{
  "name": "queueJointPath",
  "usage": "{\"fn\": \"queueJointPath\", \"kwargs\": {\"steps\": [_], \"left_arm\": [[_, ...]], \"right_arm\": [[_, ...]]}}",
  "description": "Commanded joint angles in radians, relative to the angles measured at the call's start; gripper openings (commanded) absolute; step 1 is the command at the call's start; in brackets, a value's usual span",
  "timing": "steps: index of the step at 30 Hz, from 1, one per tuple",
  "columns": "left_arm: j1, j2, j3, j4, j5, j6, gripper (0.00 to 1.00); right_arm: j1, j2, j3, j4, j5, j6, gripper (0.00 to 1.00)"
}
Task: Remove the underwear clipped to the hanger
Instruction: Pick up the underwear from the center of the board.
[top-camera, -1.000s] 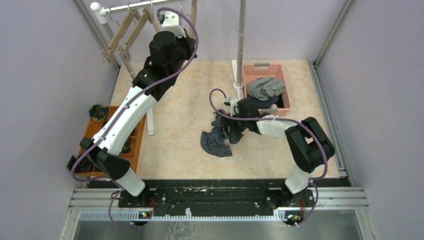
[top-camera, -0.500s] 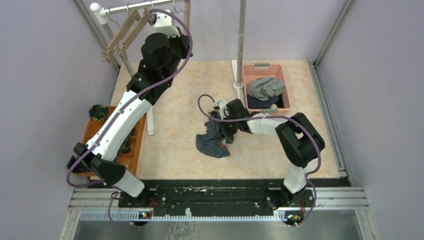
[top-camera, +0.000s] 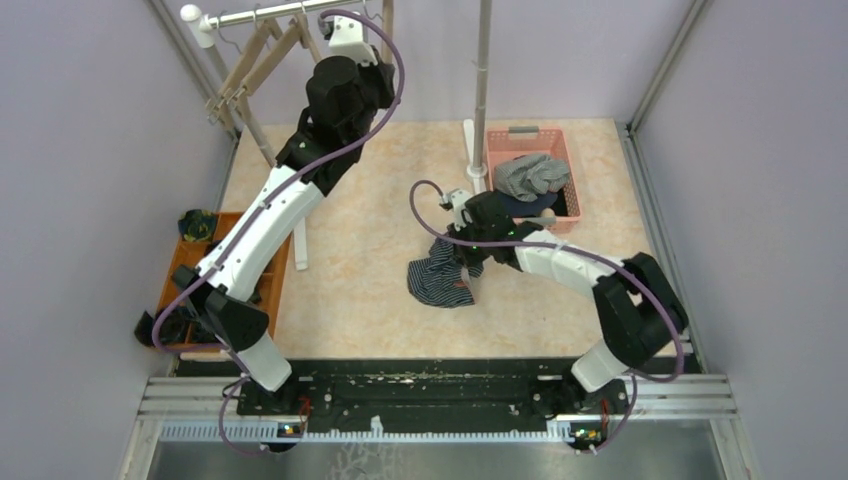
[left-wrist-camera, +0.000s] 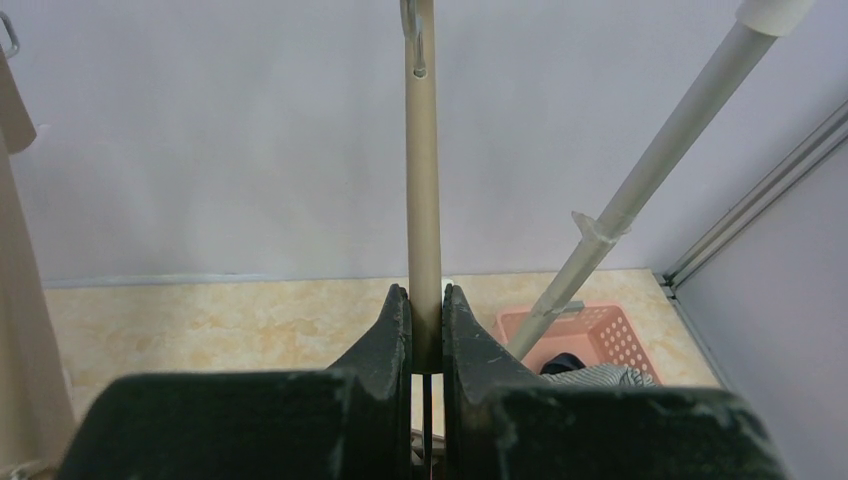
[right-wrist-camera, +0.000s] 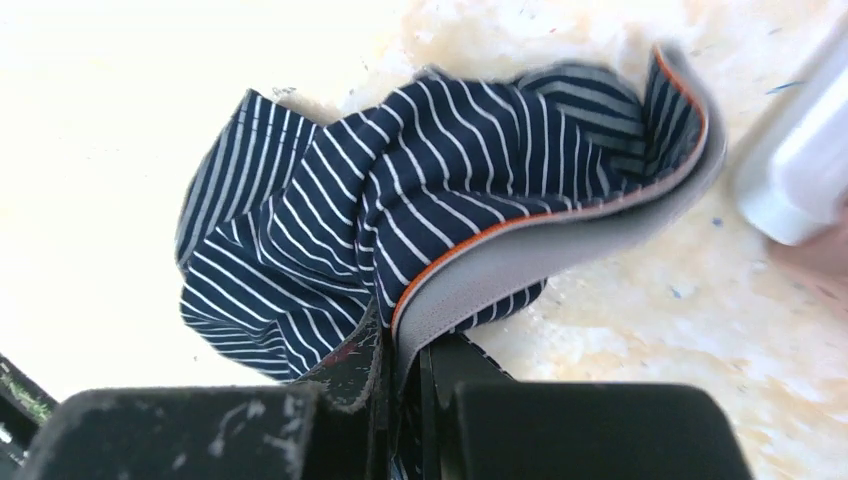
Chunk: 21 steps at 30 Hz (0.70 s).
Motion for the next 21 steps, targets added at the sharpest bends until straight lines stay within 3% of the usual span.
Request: {"fn": "queueJointPath", "kwargs": {"steps": [1,13,21], "left_arm": [[-0.001,0.023,0.07,0.082,-0.044,0.016,0.0],[0.006,0.074,0.08,0.185,-0.163,0.021,0.0],[0.037,0.138,0.114,0.172,-0.144,-0.026,0.0]], "right_arm": [[-0.006,-0.158,0.061,-0.077,0.059,-0.04,0.0],[-0.023,-0.413,0.284,-0.362,0.235,-0.091,0.0],[-0.023,-0.531,0.363,-0.36,0.45,-0.09,0.0]]}}
